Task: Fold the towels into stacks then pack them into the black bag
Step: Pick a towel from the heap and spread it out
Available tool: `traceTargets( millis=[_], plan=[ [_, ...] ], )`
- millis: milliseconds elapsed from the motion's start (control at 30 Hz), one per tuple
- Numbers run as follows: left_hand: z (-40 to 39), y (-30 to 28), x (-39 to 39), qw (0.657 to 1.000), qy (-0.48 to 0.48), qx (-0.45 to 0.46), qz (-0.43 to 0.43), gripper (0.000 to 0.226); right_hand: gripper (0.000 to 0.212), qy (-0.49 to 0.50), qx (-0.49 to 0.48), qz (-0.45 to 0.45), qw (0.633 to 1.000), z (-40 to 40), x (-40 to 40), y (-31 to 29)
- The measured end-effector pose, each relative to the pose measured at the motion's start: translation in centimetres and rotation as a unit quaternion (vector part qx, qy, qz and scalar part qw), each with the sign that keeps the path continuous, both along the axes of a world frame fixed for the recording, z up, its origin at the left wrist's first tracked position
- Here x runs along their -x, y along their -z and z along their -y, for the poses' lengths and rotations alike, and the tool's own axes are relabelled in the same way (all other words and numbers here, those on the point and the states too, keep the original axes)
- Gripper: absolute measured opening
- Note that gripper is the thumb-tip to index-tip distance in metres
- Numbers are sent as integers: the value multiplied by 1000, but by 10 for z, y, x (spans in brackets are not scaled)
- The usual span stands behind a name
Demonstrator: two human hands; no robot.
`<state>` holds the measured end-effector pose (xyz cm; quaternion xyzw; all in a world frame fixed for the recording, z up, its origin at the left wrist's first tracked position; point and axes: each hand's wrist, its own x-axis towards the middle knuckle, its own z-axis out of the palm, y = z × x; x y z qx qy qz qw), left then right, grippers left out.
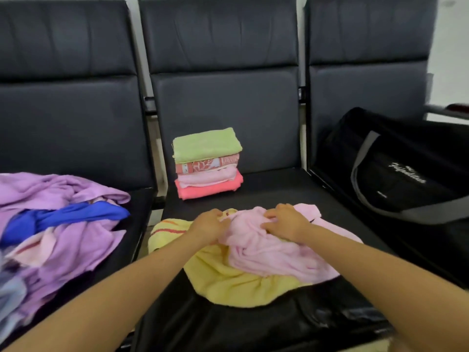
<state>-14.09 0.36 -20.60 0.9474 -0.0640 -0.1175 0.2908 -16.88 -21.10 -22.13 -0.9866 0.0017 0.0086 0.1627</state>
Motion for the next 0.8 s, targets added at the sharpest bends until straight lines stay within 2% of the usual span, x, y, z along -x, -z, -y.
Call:
traceTargets(
  millis=[67,133,167,233,300,367,400,500,533,567,600,700,733,800],
  plan=[
    [-3,0,2,1000,9,-8,-24,17,17,-4,-72,36,997,-2,3,-4],
    [-5,-1,8,999,10,-18,-38,28,29,13,-166,69,984,-5,4,-13],
    [-6,-4,11,999,1,20,-45,30,35,27,-214,93,972,-5,4,-20],
    [-6,-17,16,976,-44,205,-54,26,38,53,-296,156,941,-5,3,-42],
    [-8,-41,17,901,-99,420,-38,15,32,56,-344,211,913,-2,7,-64],
    [-11,-61,13,812,-113,571,-28,19,28,23,-345,208,915,-1,17,-77],
    [-12,-68,12,780,-110,616,-28,22,29,-4,-337,179,924,-2,24,-77],
    [-16,-78,8,724,-135,676,-24,26,39,-72,-298,35,951,-3,38,-65],
    [-19,-76,3,701,-161,694,-28,26,40,-76,-274,0,959,0,39,-59],
    [-26,-74,-5,693,-203,691,-29,25,41,-71,-252,-19,965,4,39,-55],
    [-35,-69,-15,724,-251,643,-12,25,41,-62,-237,-28,969,9,38,-51],
    [-65,-60,-33,875,-308,373,29,25,34,-17,-227,-55,972,24,37,-42],
    [-72,-58,-36,900,-306,307,39,25,33,0,-241,-70,968,29,39,-39],
    [-81,-57,-28,909,-298,282,72,33,34,20,-306,-99,947,38,42,-34]
  ],
)
